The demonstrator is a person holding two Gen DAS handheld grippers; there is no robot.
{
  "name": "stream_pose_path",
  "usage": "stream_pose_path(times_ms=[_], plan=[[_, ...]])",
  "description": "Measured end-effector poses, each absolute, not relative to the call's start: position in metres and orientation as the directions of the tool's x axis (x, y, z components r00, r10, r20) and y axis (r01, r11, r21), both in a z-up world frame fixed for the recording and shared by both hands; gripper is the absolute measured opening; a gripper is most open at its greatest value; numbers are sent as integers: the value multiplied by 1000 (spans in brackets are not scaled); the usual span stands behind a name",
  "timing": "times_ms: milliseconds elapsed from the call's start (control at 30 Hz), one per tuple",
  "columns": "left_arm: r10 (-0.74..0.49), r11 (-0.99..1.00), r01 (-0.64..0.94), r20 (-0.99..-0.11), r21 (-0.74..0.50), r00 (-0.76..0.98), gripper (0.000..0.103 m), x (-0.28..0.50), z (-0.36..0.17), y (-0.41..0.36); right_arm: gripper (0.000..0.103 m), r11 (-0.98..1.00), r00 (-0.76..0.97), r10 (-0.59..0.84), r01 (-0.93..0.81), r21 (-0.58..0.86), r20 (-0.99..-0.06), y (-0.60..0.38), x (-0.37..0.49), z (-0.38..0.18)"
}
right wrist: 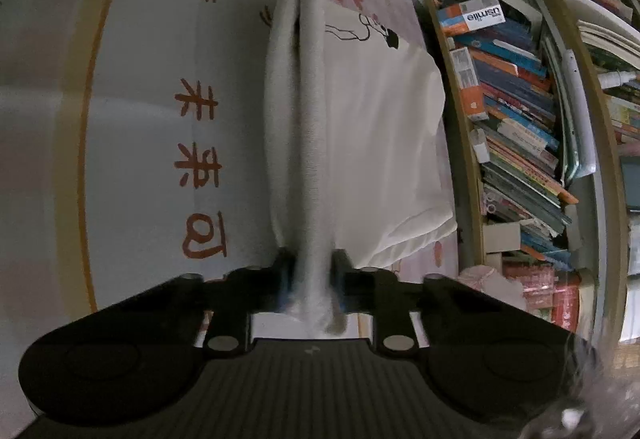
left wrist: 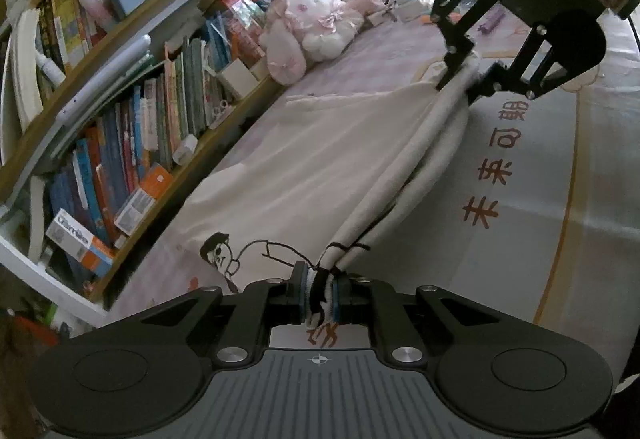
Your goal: Fold clothes
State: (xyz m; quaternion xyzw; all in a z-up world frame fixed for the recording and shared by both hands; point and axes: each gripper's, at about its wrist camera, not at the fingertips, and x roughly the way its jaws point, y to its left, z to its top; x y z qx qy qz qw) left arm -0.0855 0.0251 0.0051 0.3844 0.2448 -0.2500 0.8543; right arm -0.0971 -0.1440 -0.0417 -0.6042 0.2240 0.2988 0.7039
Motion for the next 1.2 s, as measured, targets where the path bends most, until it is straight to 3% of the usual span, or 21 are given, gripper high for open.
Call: stream_pose_path(times_ms=[100,367,500,733,1200], plan=[[-254,598,641,-645,481,721,10,-86,13,26,13,159,663,160,-748,-644,-731,-147,-93,-24],[-376,663,724,-750,192,544,9,-96,56,39,13,324,387,244,-897,-301,-889,-170,-84,43],[-436,674,738,-781,46,448,9,-105,80,48,13,356,259,290,-923,-148,-921,-184,-90,75],[-551,688,711,-742,-145,382,9,-107,115,62,13,373,117,379,-927,36,-918,-203,-97,122],[-523,800,562,-701,-209,485,9,-30,129,65,11,419,282,387,-902,-105,-878,-211,-30,143]])
